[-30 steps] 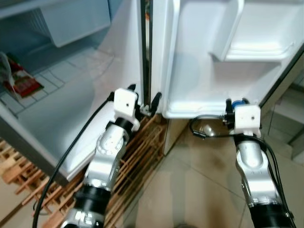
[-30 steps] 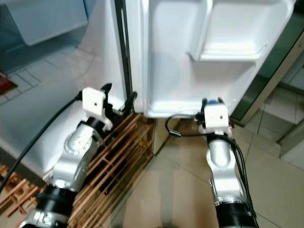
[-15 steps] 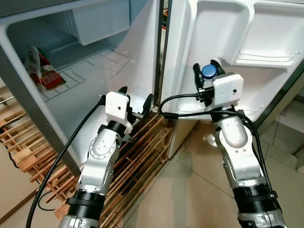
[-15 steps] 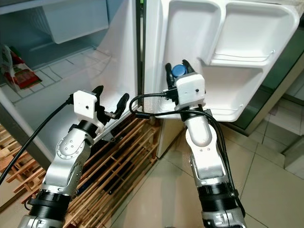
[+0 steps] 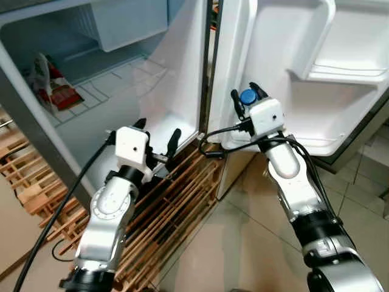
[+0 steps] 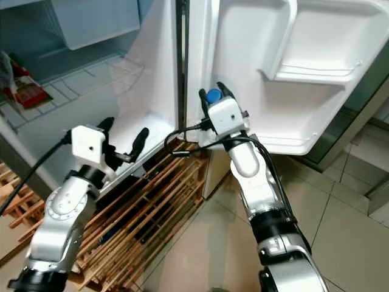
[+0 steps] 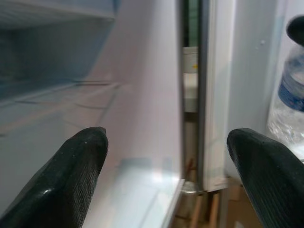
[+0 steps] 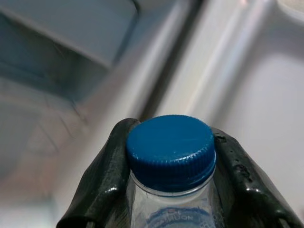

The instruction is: Restocking fridge

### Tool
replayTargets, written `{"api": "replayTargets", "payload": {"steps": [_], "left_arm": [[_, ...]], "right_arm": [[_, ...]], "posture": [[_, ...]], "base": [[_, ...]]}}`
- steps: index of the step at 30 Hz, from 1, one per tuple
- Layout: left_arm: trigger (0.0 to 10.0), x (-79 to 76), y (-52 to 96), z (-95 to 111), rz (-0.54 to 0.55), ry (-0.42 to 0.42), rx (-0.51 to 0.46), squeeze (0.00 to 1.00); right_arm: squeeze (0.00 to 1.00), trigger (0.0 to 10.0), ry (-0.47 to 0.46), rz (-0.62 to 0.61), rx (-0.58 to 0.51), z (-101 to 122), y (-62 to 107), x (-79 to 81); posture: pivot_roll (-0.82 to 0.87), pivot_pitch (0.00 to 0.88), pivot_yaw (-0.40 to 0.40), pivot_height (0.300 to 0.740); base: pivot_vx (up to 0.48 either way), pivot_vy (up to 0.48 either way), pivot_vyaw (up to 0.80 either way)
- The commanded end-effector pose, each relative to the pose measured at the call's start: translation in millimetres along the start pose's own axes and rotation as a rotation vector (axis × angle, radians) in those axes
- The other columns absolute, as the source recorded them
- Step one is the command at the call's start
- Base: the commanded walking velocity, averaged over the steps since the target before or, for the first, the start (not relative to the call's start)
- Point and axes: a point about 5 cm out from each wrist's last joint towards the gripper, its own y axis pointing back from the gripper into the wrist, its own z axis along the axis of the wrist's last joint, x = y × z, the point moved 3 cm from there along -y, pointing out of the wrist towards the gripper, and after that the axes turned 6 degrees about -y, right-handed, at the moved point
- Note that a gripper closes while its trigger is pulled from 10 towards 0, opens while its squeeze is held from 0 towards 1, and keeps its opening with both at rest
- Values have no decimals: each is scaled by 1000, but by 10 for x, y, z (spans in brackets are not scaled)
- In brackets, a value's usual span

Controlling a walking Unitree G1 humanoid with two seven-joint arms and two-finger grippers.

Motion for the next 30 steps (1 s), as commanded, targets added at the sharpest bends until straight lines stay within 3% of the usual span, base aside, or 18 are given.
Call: {"api": "replayTargets", "payload": {"steps": [1,4,6,7,8,10,11,14,18,30], "left_arm": [[10000,43,38,32,1,-15,8,0],[10000,64,72,53,0,-22,14,0],[10000,70,86,87,-3,-32,19,0],[10000,70,86,87,-3,-32,19,0],[10000,61,77,113,-10,-37,15,0],[10000,58,68,129,-16,-42,10,0],[10000,62,52,157,-20,-47,4,0],[10000,57,32,170,-22,-48,1,0],[10000,3,13,179,-42,-53,-3,0],[10000,-34,-54,223,-73,-70,-18,0]], "right_arm": [[0,0,16,12,-73,129,-100,17],[0,0,12,2,-92,149,-154,15],[0,0,-73,-109,-88,176,-256,-162],[0,0,-73,-109,-88,176,-256,-162],[0,0,-140,-184,-71,152,-280,-294],[0,0,-187,-227,-54,115,-279,-367],[0,0,-270,-310,-23,32,-262,-511],[0,0,-352,-375,5,-47,-253,-624],[0,0,-440,-412,64,-176,-237,-674],[0,0,-565,-414,129,-311,-264,-640]], "posture": [[75,0,33,740],[85,0,37,740],[90,0,35,740],[90,0,35,740],[92,0,33,740],[92,0,33,740],[92,0,35,740],[89,0,40,740],[84,0,46,740],[97,0,58,740]], "base": [[0,0,0],[0,0,0],[0,0,0],[0,0,0],[0,0,0],[0,0,0],[0,0,0],[0,0,0],[0,0,0],[0,0,0]]}}
